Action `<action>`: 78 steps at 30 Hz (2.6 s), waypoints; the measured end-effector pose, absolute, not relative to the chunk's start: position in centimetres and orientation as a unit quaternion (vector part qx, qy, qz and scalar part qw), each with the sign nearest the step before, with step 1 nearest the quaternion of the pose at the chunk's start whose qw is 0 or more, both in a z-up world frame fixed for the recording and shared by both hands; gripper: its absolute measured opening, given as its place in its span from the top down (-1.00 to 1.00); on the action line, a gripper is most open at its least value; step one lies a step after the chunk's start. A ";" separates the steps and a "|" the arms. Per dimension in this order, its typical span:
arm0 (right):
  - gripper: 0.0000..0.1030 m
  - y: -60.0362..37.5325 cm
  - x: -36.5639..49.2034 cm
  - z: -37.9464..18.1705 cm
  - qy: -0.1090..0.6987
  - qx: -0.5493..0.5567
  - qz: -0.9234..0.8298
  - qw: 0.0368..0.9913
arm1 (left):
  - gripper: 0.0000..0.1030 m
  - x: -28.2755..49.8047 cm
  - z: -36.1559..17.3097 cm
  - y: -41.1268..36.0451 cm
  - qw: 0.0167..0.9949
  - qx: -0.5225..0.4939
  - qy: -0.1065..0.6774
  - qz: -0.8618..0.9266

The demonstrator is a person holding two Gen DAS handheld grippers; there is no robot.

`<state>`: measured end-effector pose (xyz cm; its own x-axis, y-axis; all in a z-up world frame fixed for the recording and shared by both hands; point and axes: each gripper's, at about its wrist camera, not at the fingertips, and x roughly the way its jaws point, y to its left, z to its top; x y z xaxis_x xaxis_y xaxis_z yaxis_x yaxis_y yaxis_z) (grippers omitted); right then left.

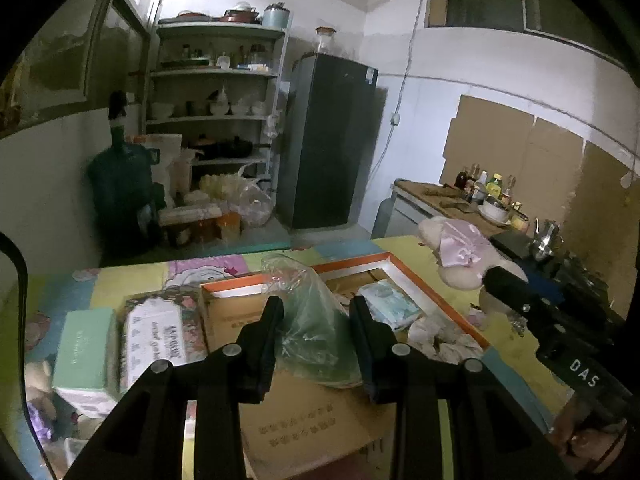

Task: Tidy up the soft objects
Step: 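Carry the plastic bag with the left tool while the right tool carries the fluffy bundle over the box, then open both tools to release the plastic bag and fluffy bundle into the box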

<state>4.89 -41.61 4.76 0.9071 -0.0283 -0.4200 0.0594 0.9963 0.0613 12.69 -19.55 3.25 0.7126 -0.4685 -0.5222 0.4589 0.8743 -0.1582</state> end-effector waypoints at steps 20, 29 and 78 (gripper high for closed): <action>0.16 -43.9 13.4 1.2 0.262 0.032 0.013 0.964 | 0.32 19.9 -1.3 -23.8 0.910 0.002 0.359 -0.208; 0.16 -43.3 15.5 -0.5 0.284 0.025 0.031 0.958 | 0.33 21.8 -2.7 -24.5 0.901 0.006 0.385 -0.199; -0.08 -43.6 16.5 -3.0 0.315 0.068 0.058 0.945 | -0.32 22.8 -4.4 -24.8 0.891 0.004 0.409 -0.195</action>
